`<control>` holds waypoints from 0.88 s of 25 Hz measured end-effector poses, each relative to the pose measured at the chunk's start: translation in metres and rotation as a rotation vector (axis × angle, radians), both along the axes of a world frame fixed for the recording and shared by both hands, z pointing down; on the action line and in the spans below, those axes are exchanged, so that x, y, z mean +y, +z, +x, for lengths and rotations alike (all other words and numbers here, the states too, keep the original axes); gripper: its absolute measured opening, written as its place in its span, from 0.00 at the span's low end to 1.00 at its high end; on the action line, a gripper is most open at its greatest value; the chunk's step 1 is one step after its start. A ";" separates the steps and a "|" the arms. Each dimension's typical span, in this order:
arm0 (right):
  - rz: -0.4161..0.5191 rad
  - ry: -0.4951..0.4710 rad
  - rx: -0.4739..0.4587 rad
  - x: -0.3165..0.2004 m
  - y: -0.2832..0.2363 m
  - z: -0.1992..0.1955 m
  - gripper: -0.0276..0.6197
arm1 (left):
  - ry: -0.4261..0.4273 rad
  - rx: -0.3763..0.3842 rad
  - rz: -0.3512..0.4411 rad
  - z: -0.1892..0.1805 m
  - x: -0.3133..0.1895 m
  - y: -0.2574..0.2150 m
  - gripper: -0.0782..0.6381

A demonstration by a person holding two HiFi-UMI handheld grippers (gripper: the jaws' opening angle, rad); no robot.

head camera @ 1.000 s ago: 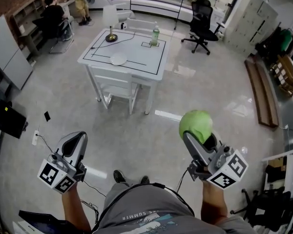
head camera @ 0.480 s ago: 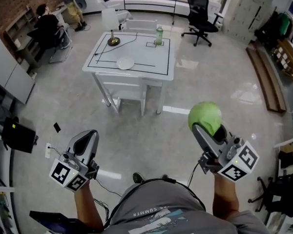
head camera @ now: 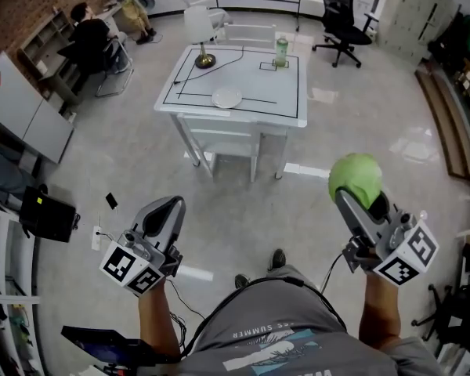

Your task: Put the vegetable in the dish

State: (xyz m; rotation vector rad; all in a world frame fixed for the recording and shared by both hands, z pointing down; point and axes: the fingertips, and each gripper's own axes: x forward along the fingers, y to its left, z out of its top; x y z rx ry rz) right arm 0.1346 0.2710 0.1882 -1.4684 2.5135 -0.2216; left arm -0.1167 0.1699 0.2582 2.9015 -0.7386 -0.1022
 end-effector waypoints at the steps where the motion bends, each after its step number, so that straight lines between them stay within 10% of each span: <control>1: -0.001 -0.005 -0.003 -0.007 0.001 0.004 0.27 | -0.003 -0.002 -0.002 0.004 -0.006 0.001 0.12; 22: -0.014 -0.219 -0.024 -0.131 0.005 0.100 0.27 | -0.142 -0.027 -0.010 0.111 -0.092 -0.003 0.12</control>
